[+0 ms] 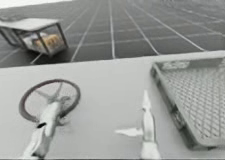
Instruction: Pick up and drop off the object
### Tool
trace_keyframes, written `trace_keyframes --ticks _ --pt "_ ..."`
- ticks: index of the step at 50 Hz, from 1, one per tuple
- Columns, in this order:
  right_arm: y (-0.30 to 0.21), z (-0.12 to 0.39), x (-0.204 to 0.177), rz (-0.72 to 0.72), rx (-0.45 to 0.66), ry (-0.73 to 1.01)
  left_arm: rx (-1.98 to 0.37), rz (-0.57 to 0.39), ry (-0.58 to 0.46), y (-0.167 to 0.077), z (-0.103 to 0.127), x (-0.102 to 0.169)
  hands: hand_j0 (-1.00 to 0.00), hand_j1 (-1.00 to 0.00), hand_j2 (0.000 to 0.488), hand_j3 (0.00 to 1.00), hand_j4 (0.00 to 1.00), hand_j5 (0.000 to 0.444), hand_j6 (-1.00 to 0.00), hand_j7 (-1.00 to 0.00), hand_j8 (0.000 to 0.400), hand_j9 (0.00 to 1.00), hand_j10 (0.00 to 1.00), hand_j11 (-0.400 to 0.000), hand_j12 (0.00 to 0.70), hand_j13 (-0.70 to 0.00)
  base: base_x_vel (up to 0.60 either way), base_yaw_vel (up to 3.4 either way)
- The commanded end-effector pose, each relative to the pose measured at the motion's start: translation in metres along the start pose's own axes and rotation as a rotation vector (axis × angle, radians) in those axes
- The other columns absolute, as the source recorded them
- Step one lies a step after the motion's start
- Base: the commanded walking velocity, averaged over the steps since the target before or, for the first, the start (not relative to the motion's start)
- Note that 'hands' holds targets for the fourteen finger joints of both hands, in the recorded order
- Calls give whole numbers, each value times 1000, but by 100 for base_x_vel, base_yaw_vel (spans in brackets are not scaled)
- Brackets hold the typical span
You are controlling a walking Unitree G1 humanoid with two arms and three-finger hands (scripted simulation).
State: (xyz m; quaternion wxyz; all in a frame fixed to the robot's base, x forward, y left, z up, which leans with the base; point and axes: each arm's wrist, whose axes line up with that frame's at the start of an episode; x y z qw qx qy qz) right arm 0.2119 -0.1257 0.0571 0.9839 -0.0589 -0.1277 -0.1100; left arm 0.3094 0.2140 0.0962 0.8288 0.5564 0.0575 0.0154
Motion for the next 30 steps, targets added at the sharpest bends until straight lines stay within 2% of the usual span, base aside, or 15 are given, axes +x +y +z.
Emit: trace_keyframes --ticks 1,5,6,8,12,14,16,17,19,21,22,24,25,26,30 --pt "2 -5 -6 34 10 26 -53 -112 104 -11 -2 -6 -1000 -1000 0 0 0 0 -1000 -1000 400 0 0 0 700 0 0 0" --pt "-1 -2 -3 35 27 19 -89 23 94 -8 16 -25 -1000 -1000 0 0 0 0 -1000 -1000 400 0 0 0 700 0 0 0" --pt "-1 -4 -10 33 31 13 -132 11 48 11 13 -27 -1000 -1000 0 0 0 0 -1000 -1000 400 0 0 0 700 0 0 0" --pt "8 -4 -2 31 25 17 -259 45 -16 25 26 -40 -1000 -1000 0 0 0 0 -1000 -1000 400 0 0 0 700 0 0 0" --pt "13 -1 -4 55 12 34 -813 -75 -139 60 51 -63 -1000 -1000 0 0 0 0 -1000 -1000 400 0 0 0 700 0 0 0" --pt "13 -15 -5 56 15 22 -1103 -227 -164 70 67 -70 -1000 -1000 0 0 0 0 -1000 -1000 400 0 0 0 700 0 0 0" --pt "15 -13 0 70 -9 33 -1244 -301 -232 91 80 -63 -1000 -1000 0 0 0 0 -1000 -1000 400 0 0 0 700 0 0 0" --pt "18 -14 1 77 -17 19 -1330 -348 -257 94 85 -72 -1000 -1000 0 0 0 0 -1000 -1000 400 0 0 0 700 0 0 0" --pt "31 -12 5 119 -38 -16 -1483 -433 -240 120 117 -68 -1000 -1000 0 0 0 0 -1000 -1000 400 0 0 0 700 0 0 0" --pt "41 -18 9 170 -41 -42 -1511 -487 -154 142 145 -74 -1000 -1000 0 0 0 0 -1000 -1000 400 0 0 0 700 0 0 0" --pt "50 -8 12 176 -28 -53 -1452 -569 -115 160 150 -69 -1000 -1000 0 0 0 0 -1000 -1000 400 0 0 0 700 0 0 0" --pt "63 -24 3 209 -22 -76 -1349 -622 -75 169 163 -67 -1000 -1000 0 0 0 0 -1000 -1000 400 0 0 0 700 0 0 0" --pt "66 -21 4 230 -14 -79 -1356 -614 -103 167 160 -75 -1000 -1000 0 0 0 0 -1000 -1000 400 0 0 0 700 0 0 0" --pt "139 4 -34 -138 512 191 -2057 -375 -325 77 52 -114 -1000 -1000 0 0 0 0 -1000 -1000 400 0 0 0 700 0 0 0" --pt "153 -26 8 -26 231 -107 -2057 -401 -343 74 65 -113 -1000 -1000 0 0 0 0 -1000 -1000 400 0 0 0 700 0 0 0"
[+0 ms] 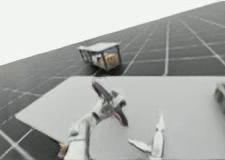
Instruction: Pick up and drop off the object
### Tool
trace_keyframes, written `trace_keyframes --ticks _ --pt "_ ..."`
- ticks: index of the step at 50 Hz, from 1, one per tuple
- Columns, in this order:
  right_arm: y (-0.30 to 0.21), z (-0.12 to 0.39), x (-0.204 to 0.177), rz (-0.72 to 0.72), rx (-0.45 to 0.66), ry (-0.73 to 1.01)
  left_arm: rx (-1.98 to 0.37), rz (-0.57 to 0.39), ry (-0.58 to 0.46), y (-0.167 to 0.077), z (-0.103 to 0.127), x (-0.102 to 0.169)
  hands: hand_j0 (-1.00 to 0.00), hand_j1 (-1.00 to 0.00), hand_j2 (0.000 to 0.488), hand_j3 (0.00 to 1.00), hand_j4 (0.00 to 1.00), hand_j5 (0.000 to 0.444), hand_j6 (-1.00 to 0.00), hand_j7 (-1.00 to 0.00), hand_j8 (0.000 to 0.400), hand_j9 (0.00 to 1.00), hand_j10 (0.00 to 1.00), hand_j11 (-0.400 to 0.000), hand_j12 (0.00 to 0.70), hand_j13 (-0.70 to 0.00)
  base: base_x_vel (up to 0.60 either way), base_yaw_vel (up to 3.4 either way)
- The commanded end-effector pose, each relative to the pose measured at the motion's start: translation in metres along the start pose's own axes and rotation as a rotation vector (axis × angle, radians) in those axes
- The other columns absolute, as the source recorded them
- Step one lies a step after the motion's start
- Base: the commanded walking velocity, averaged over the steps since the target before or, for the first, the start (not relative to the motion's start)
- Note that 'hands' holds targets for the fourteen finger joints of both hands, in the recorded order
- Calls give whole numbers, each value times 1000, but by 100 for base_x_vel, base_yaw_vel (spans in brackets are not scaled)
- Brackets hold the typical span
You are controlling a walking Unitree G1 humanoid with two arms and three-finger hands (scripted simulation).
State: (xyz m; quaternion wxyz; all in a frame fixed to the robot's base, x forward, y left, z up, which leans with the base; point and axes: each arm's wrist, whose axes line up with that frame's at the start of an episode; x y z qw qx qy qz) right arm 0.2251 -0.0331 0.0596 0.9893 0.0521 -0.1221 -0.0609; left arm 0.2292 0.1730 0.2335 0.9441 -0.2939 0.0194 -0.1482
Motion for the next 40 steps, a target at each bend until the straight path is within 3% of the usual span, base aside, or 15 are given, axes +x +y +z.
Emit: trace_keyframes --ticks 1,4,9,10,11,12,13,14,18,21,30,31,32,33,40 --pt "60 -59 28 -77 -61 -256 -296 -79 -67 16 -27 -23 -1000 -1000 0 0 0 0 -1000 -1000 400 0 0 0 700 0 0 0" --pt "74 -52 45 -229 -241 -523 -299 -75 -68 4 -46 -21 -1000 -1000 0 0 0 0 -1000 -1000 400 0 0 0 700 0 0 0" --pt "100 -35 67 -281 -294 -626 -307 -80 -61 -2 -44 -20 -1000 -1000 0 0 0 0 -1000 -1000 400 0 0 0 700 0 0 0" --pt "93 -27 69 -248 -315 -609 -308 -92 -50 -5 -45 -20 -1000 -1000 0 0 157 78 -1000 -1000 400 0 157 -63 700 -110 0 0" --pt "80 -27 69 -201 -348 -571 -295 -87 -62 -6 -48 -15 -1000 -1000 0 0 647 323 -1000 -1000 400 0 647 -259 700 -453 0 0" --pt "64 -22 66 -135 -342 -519 -296 -94 -44 -11 -57 -18 -1000 -1000 0 112 1000 444 -1000 -1000 400 112 1000 -400 700 -700 0 0" --pt "56 -19 67 -67 -327 -480 -311 -87 -49 -6 -50 -21 -1000 -1000 0 931 1000 34 -1000 -1000 400 931 1000 -400 700 -700 0 0" --pt "49 -18 64 9 -332 -434 -301 -74 -49 -9 -55 -15 -1000 -1000 0 989 1000 5 -1000 -1000 400 989 1000 -400 700 -700 0 0" --pt "46 -19 62 122 -220 -281 -285 -70 -41 -1 -50 -20 -1000 -1000 0 1000 1000 0 -1000 -1000 400 1000 1000 -400 700 -700 0 0" --pt "40 -20 63 -46 82 -2 -268 -38 -3 2 -59 -17 -1000 -1000 0 1000 1000 0 -1000 -1000 400 1000 1000 -400 700 -700 0 0" --pt "-7 -1 40 -484 311 -23 -171 101 158 41 -84 -2 -989 -1000 5 1000 1000 0 -989 -1000 400 1000 1000 -400 700 -700 0 0" --pt "-14 0 40 -523 292 -21 -165 131 199 47 -90 5 -688 -1000 156 1000 1000 0 -688 -1000 400 1000 1000 -400 700 -700 0 0" --pt "-20 -3 39 -571 290 -7 -143 138 225 50 -92 8 -23 -1000 488 1000 1000 0 -23 -1000 400 1000 1000 -400 700 -700 0 0" --pt "-24 -13 29 -671 285 -43 -130 143 272 42 -100 14 0 0 0 1000 1000 0 0 0 0 1000 1000 -400 0 -700 0 0" --pt "-57 -34 47 -557 -110 -347 -147 199 258 53 -109 -2 0 0 0 1000 1000 0 0 0 0 1000 1000 -400 0 -700 0 0"
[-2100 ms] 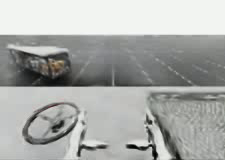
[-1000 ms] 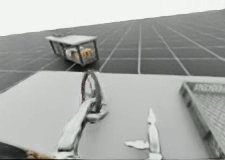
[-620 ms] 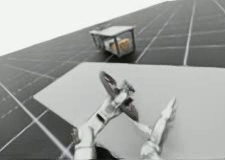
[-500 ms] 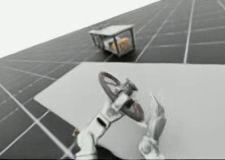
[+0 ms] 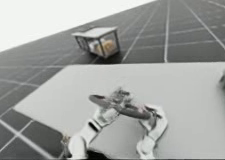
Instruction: Pick up and drop off the object
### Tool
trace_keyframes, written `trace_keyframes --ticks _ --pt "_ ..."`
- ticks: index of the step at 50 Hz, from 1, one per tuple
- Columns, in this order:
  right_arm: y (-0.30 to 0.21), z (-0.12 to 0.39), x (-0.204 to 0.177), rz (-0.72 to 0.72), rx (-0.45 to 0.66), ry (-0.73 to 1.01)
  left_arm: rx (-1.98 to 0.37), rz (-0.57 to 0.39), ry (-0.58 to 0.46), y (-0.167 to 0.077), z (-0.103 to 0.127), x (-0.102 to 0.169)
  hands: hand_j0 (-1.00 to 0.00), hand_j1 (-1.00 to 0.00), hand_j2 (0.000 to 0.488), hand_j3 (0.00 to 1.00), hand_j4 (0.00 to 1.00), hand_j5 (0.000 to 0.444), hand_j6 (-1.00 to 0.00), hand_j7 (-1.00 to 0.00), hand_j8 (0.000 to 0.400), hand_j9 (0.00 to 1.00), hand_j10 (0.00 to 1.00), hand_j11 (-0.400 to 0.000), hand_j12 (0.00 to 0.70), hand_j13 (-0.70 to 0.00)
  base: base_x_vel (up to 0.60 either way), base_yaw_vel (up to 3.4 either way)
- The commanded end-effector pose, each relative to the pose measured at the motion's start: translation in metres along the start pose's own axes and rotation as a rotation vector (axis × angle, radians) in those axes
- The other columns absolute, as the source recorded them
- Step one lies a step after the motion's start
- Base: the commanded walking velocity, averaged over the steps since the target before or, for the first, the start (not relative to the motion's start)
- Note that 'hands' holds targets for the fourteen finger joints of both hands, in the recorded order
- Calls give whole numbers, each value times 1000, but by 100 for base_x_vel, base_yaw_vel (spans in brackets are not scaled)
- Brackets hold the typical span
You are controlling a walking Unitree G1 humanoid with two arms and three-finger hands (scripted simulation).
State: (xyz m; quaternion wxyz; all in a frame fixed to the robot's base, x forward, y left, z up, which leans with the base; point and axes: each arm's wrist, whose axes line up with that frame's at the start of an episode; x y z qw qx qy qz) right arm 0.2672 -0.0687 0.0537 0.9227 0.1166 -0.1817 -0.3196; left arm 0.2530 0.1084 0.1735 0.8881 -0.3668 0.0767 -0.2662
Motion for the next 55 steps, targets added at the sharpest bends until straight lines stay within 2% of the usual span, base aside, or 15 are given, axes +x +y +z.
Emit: trace_keyframes --ticks 1,3,6,10,12,13,15,16,17,20,21,22,25,26,55 --pt "-22 -17 19 46 -150 -289 -6 413 64 60 -25 -48 0 0 0 1000 1000 0 0 0 0 1000 1000 -400 0 -700 0 0" --pt "-38 -15 35 189 -221 -410 0 412 92 64 -25 -52 0 0 0 1000 1000 0 0 0 0 1000 1000 -400 0 -700 0 0" --pt "-47 -3 47 350 -192 -484 -12 417 101 66 -36 -57 0 0 0 1000 1000 0 0 0 0 1000 1000 -400 0 -700 0 0" --pt "-42 0 19 175 -205 -563 -33 378 126 59 -39 -57 0 0 0 1000 1000 0 0 0 0 1000 1000 -400 0 -700 0 0" --pt "-41 12 21 175 -159 -626 -51 356 165 53 -47 -59 0 0 0 1000 1000 0 0 0 0 1000 1000 -400 0 -700 0 0" --pt "-38 24 21 184 -129 -643 -62 348 175 54 -42 -56 0 0 0 1000 1000 0 0 0 0 1000 1000 -400 0 -700 0 0" --pt "-39 32 20 251 -82 -679 -66 341 213 45 -62 -65 0 0 0 1000 1000 0 0 0 0 1000 1000 -400 0 -700 0 0" --pt "-43 30 22 298 -63 -725 -53 339 203 55 -58 -68 0 0 0 1000 1000 0 0 0 0 1000 1000 -400 0 -700 0 0" --pt "-42 28 30 317 -16 -727 -60 334 203 48 -64 -68 0 0 0 1000 1000 0 0 0 0 1000 1000 -400 0 -700 0 0" --pt "-58 39 42 361 120 -701 -63 329 216 54 -54 -67 0 0 0 1000 1000 0 0 0 0 1000 1000 -400 0 -700 0 0" --pt "-61 39 41 378 124 -686 -50 328 206 49 -64 -61 0 0 0 1000 1000 0 0 0 0 1000 1000 -400 0 -700 0 0" --pt "-64 36 46 401 142 -692 -59 321 202 53 -67 -71 0 0 0 1000 1000 0 0 0 0 1000 1000 -400 0 -700 0 0" --pt "-73 45 31 470 191 -712 -60 310 196 51 -59 -77 0 0 0 1000 1000 0 0 0 0 1000 1000 -400 0 -700 0 0" --pt "50 27 130 -33 15 584 -60 315 190 55 -59 -82 0 0 0 1000 1000 0 0 0 0 1000 1000 -400 0 -700 18 231" --pt "50 27 130 -33 15 584 -60 315 190 55 -59 -82 0 0 0 1000 1000 0 0 0 0 1000 1000 -400 0 -700 21 196"
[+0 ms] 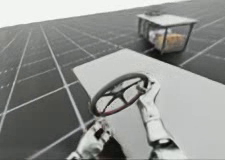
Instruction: Pick up and drop off the object
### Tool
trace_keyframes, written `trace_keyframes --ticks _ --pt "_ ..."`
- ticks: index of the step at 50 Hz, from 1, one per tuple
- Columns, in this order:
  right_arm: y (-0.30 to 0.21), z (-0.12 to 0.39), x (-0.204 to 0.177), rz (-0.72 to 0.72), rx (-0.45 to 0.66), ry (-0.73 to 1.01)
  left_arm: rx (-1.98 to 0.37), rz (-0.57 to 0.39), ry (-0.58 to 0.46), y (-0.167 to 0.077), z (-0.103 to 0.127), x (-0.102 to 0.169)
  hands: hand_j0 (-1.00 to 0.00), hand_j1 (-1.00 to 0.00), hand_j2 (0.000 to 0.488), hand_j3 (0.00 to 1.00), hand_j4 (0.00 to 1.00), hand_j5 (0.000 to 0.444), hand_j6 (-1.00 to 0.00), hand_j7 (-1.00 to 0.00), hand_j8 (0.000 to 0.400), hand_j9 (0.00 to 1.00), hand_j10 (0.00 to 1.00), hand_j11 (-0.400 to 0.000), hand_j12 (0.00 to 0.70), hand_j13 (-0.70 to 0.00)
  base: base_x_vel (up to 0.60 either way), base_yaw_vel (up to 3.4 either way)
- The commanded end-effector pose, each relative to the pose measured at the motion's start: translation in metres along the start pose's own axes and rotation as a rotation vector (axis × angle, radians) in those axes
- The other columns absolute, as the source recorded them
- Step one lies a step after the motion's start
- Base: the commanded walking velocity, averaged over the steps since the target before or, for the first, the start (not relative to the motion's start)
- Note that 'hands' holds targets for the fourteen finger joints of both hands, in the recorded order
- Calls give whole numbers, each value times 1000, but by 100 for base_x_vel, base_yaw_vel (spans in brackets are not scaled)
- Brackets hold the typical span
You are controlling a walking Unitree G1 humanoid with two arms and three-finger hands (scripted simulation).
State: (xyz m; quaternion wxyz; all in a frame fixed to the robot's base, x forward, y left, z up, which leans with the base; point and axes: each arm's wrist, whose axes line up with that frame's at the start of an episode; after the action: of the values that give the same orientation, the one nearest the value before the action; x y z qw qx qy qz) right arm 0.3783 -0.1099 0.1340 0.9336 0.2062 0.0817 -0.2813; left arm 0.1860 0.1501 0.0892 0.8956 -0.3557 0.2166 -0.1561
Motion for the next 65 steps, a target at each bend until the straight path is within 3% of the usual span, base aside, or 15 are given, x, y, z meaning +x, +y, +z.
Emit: trace_keyframes --ticks 1,28,65 --pt "-5 -2 4 -14 10 20 8 11 15 0 -1 2 0 0 0 1000 1000 0 0 0 0 1000 1000 -400 0 -700 28 115" --pt "-5 -2 4 -14 10 20 8 11 15 0 -1 2 0 0 0 1000 1000 0 0 0 0 1000 1000 -400 0 -700 37 67" --pt "-5 -2 4 -14 10 20 8 11 15 0 -1 2 0 0 0 1000 1000 0 0 0 0 1000 1000 -400 0 -700 53 13"
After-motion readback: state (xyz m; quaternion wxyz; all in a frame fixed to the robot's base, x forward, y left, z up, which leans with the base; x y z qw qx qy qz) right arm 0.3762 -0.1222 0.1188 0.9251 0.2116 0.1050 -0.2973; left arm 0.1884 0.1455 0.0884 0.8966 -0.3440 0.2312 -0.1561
